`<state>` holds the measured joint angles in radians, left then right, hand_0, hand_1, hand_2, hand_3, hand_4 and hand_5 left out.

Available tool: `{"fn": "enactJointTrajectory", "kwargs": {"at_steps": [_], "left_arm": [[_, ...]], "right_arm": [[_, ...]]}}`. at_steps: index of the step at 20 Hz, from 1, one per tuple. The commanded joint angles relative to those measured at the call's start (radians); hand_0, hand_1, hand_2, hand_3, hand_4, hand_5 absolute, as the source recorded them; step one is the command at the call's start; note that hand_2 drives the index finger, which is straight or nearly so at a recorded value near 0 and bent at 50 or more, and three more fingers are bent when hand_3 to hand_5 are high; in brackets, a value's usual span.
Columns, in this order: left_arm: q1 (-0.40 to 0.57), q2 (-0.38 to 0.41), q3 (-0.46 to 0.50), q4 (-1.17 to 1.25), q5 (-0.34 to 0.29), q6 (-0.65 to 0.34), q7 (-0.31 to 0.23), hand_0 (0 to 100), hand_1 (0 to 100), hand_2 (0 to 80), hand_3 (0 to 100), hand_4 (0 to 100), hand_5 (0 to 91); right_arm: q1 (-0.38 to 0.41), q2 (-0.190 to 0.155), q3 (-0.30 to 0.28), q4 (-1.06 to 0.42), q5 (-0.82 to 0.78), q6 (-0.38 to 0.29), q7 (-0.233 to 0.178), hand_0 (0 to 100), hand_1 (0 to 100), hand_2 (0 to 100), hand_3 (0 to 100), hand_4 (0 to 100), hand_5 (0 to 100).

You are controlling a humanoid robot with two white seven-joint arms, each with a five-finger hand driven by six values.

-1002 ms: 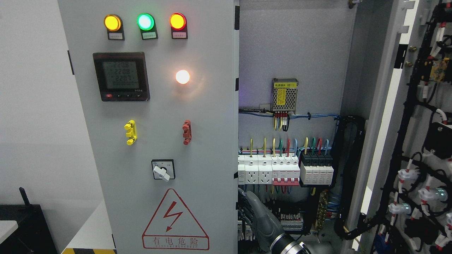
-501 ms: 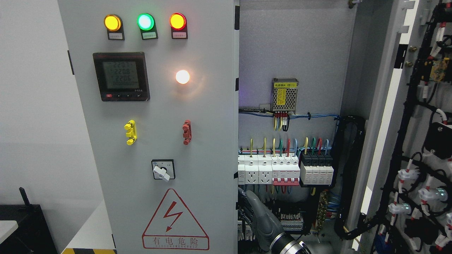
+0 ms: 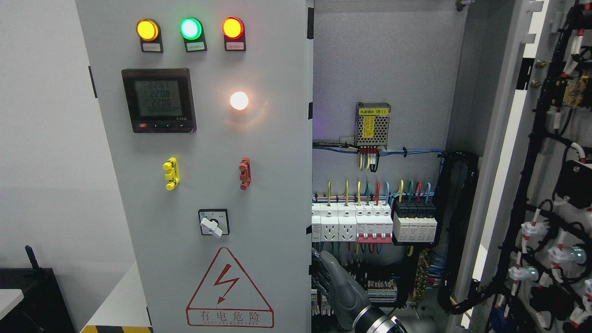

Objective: Open door with both hands

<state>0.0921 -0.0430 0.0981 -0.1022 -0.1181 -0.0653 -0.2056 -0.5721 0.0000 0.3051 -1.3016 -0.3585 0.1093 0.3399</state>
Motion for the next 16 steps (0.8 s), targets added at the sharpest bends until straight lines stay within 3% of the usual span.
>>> {"fn": "enactJointTrajectory", "kwargs": {"at_steps": [1, 6, 16], "left_arm": [[0.0, 0.0, 0.0, -0.001, 0.0, 0.001, 0.0, 0, 0, 0.0, 0, 3, 0.0], [0.0, 0.0, 0.0, -0.001, 0.0, 0.001, 0.0, 0, 0, 0.0, 0, 3, 0.0], [0.0, 0.0, 0.0, 0.001, 0.0, 0.001, 0.0, 0, 0, 0.0, 0, 3, 0.0]], "right_arm": [[0.0, 0.026, -0.001, 0.004, 0.0, 0.012, 0.004, 23, 0, 0, 0, 0, 0], [0.0, 0.026, -0.001, 0.004, 0.0, 0.015, 0.024, 23, 0, 0, 0, 0, 0], [0.0, 0.025, 0.0, 0.004, -0.03, 0.015, 0.025, 23, 0, 0, 0, 0, 0]]}}
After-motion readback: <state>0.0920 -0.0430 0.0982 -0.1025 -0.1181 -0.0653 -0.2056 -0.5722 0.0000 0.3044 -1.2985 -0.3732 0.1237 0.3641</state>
